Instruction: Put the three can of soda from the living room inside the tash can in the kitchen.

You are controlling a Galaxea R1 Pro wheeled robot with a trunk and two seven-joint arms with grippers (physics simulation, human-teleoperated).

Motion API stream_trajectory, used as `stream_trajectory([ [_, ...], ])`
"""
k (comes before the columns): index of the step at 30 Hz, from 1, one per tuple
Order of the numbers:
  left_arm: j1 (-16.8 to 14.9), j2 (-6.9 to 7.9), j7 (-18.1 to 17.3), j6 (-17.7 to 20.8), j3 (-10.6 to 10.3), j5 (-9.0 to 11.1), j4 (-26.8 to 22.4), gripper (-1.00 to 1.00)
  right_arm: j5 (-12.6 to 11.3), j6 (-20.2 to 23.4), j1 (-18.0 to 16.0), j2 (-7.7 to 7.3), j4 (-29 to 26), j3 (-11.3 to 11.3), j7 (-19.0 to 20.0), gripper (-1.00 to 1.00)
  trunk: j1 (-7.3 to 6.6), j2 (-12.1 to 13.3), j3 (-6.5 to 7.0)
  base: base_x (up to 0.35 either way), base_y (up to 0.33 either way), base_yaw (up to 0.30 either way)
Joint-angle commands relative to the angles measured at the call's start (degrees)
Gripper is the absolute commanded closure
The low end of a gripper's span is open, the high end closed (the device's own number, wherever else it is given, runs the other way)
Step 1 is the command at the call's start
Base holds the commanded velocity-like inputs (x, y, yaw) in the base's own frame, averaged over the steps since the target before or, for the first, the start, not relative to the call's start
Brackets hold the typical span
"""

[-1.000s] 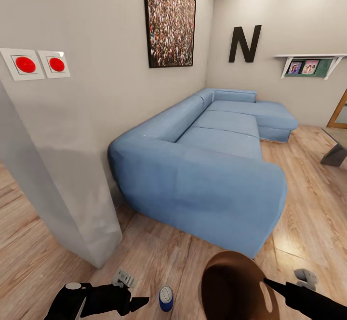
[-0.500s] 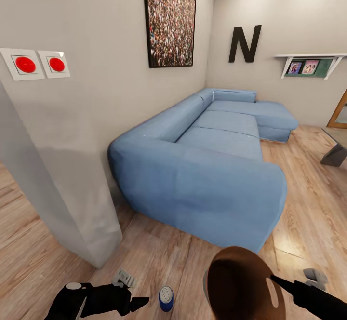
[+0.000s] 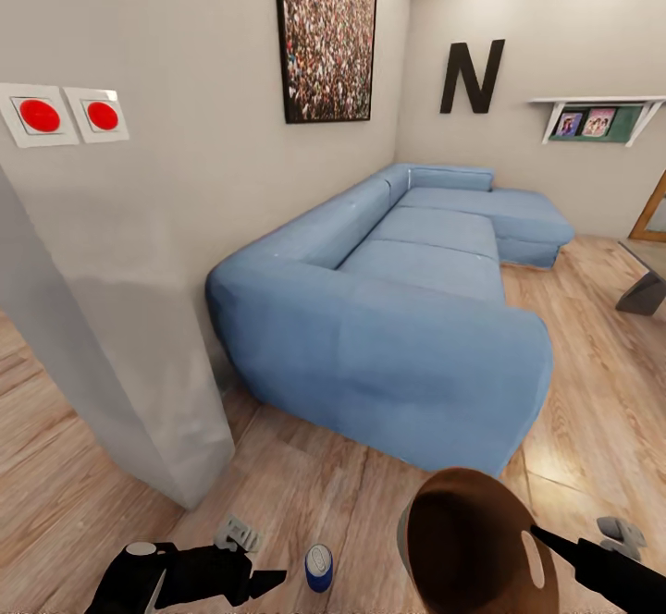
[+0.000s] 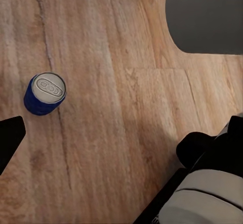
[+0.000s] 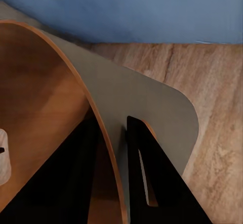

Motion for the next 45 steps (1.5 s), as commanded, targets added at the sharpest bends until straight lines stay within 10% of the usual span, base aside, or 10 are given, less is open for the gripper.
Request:
stream_trajectory([
  [1, 0.00, 0.00, 0.00, 0.00, 0.00, 0.00, 0.01, -1.00, -1.19, 0.73, -0.02, 0.00, -0.03, -0.04, 0.14, 1.00, 0.00, 0.00, -0.09, 0.000, 0.000, 0.000],
  [45, 0.00, -0.01, 0.07, -0.07, 0.00, 0.00, 0.01, -1.00, -1.21, 0.83, -0.02, -0.17, -0.04, -3.88, 2.28, 1.00, 0.00, 0.00, -4.11, 0.000, 0.000, 0.000],
])
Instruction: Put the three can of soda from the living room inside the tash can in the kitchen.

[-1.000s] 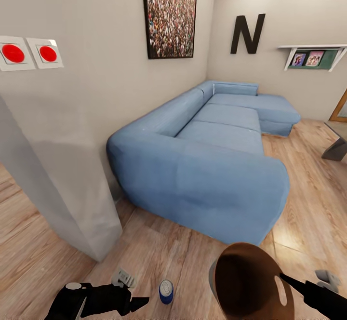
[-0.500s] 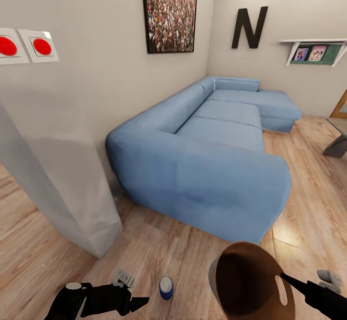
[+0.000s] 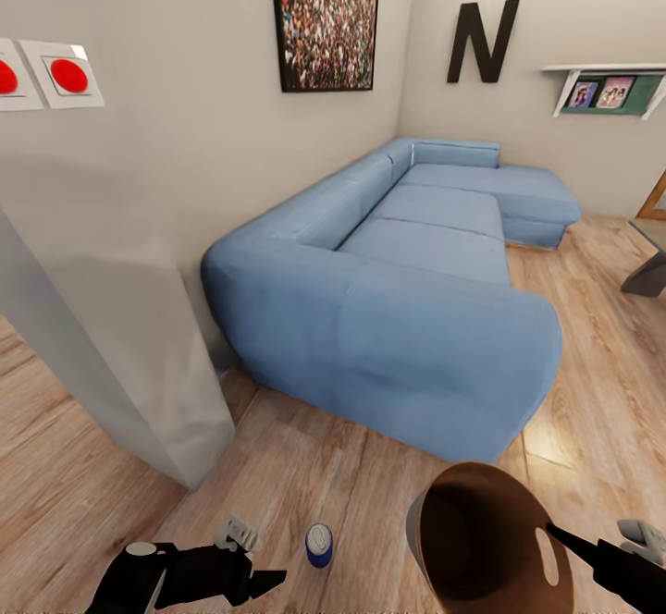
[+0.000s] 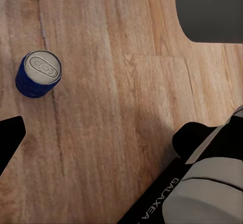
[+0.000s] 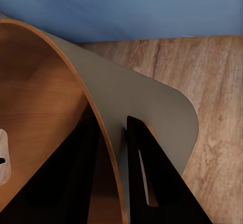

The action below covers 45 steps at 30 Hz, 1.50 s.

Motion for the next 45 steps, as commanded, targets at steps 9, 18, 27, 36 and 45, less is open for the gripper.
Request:
stream_trajectory([
  [9, 0.00, 0.00, -0.06, -0.02, 0.00, 0.00, 0.00, -1.00, -1.26, 0.97, -0.01, -0.05, -0.05, -0.03, 0.14, 1.00, 0.00, 0.00, -0.07, 0.000, 0.000, 0.000],
  [18, 0.00, 0.00, -0.06, -0.02, 0.00, 0.00, 0.00, -1.00, -1.35, 1.05, -0.01, 0.10, -0.05, -3.27, 0.14, 1.00, 0.00, 0.00, -0.34, 0.000, 0.000, 0.000],
  [27, 0.00, 0.00, -0.06, -0.02, 0.00, 0.00, 0.00, -1.00, -1.39, 0.98, -0.01, 0.09, -0.05, -3.89, 0.14, 1.00, 0.00, 0.00, -1.17, 0.000, 0.000, 0.000],
  [36, 0.00, -0.09, -0.03, -0.02, 0.00, 0.00, 0.00, -1.00, -1.35, 0.97, -0.01, 0.02, -0.05, -3.88, 0.14, 1.00, 0.00, 0.00, -2.01, 0.000, 0.000, 0.000],
  [45, 0.00, -0.05, -0.05, -0.02, 0.00, 0.00, 0.00, -1.00, -1.36, 1.05, -0.01, -0.08, -0.05, -3.90, 0.14, 1.00, 0.00, 0.00, -2.85, 0.000, 0.000, 0.000],
])
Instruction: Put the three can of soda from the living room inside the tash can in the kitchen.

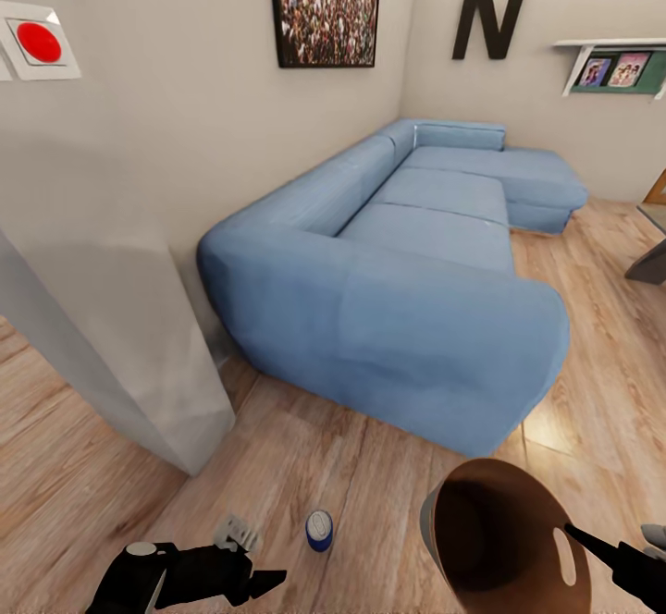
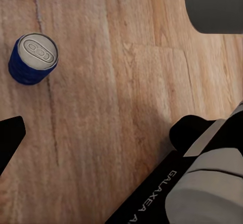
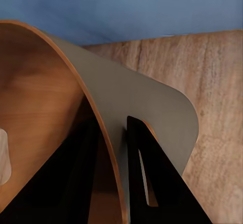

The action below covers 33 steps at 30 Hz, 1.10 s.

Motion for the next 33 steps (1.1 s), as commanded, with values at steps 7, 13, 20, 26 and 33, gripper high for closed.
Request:
stream_trajectory([
  [7, 0.00, 0.02, -0.02, -0.03, 0.00, 0.00, 0.00, -1.00, -1.18, 0.82, -0.01, -0.01, -0.04, -0.09, 0.09, 1.00, 0.00, 0.00, -0.65, 0.000, 0.000, 0.000],
  [13, 0.00, -0.03, -0.03, -0.08, 0.00, 0.00, 0.00, -1.00, -1.18, 0.86, -0.01, -0.08, -0.05, -0.22, 0.09, 1.00, 0.00, 0.00, -1.21, 0.000, 0.000, 0.000],
  [20, 0.00, -0.02, -0.03, -0.09, 0.00, 0.00, 0.00, -1.00, -1.18, 1.04, -0.01, -0.09, -0.05, -0.30, 0.09, 1.00, 0.00, 0.00, -1.86, 0.000, 0.000, 0.000],
  [26, 0.00, -0.03, -0.03, -0.09, 0.00, 0.00, 0.00, -1.00, -1.21, 1.09, -0.01, -0.09, -0.04, -0.31, 0.09, 1.00, 0.00, 0.00, -2.42, 0.000, 0.000, 0.000],
  [33, 0.00, -0.03, -0.03, -0.09, 0.00, 0.00, 0.00, -1.00, -1.23, 1.16, -0.04, -0.35, -0.05, -0.35, 0.31, 1.00, 0.00, 0.00, -3.08, 0.000, 0.000, 0.000],
])
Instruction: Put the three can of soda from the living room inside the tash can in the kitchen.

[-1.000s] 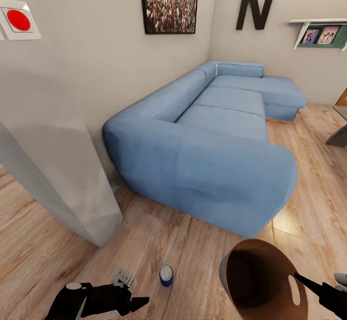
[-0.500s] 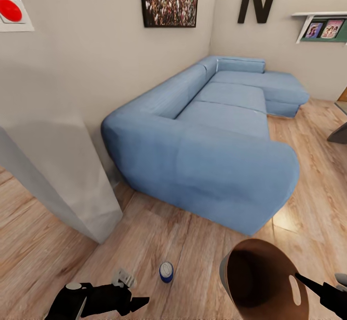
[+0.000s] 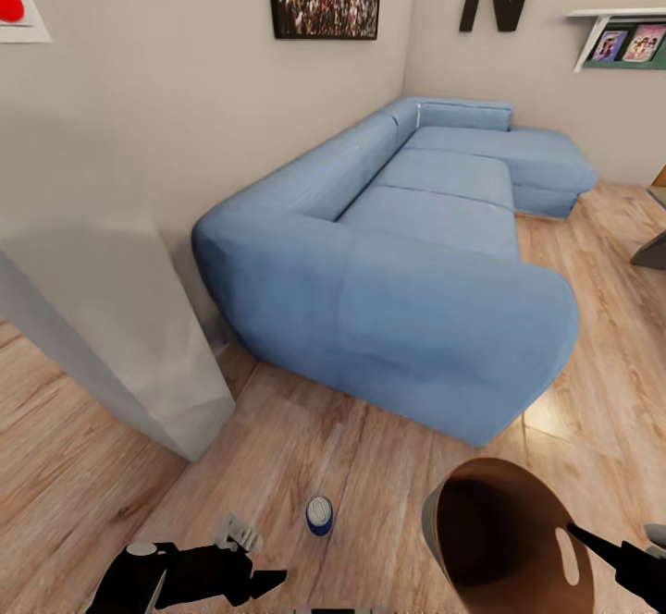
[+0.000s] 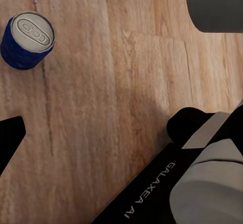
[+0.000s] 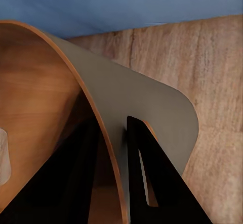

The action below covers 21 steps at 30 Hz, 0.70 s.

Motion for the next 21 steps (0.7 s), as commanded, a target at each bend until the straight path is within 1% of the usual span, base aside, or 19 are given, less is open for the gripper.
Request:
stream_trajectory([
  [1, 0.00, 0.00, 0.00, 0.00, 0.00, -0.03, 0.00, -1.00, -1.10, 0.88, -0.01, -0.32, -0.04, 0.00, 0.53, 1.00, 0.00, 0.00, -0.09, 0.000, 0.000, 0.000],
  [7, 0.00, 0.00, 0.00, 0.00, 0.00, -0.05, 0.00, -1.00, -1.11, 0.96, -0.01, -0.73, -0.04, -0.07, 1.23, 1.00, 0.00, 0.00, -0.65, 0.000, 0.000, 0.000],
  [10, 0.00, 0.00, 0.06, 0.04, -0.02, -0.02, 0.00, -1.00, -1.15, 1.03, 0.02, -0.85, -0.04, -1.04, 2.19, 1.00, 0.00, 0.00, -0.70, 0.000, 0.000, 0.000],
  [11, 0.00, -0.05, 0.12, 0.07, -0.06, -0.05, 0.03, -1.00, -1.16, 1.05, 0.02, -1.07, -0.04, -1.75, 3.25, 1.00, 0.00, 0.00, -0.70, 0.000, 0.000, 0.000],
  [14, 0.00, -0.08, 0.12, 0.08, -0.08, -0.08, 0.06, -1.00, -1.16, 1.06, -0.01, -1.26, -0.04, -2.52, 4.60, 1.00, 0.00, 0.00, -0.71, 0.000, 0.000, 0.000],
  [21, 0.00, -0.01, 0.09, 0.04, -0.09, -0.08, -0.15, -1.00, -1.16, 1.06, 0.02, -1.33, -0.04, -2.94, 5.29, 1.00, 0.00, 0.00, -0.71, 0.000, 0.000, 0.000],
])
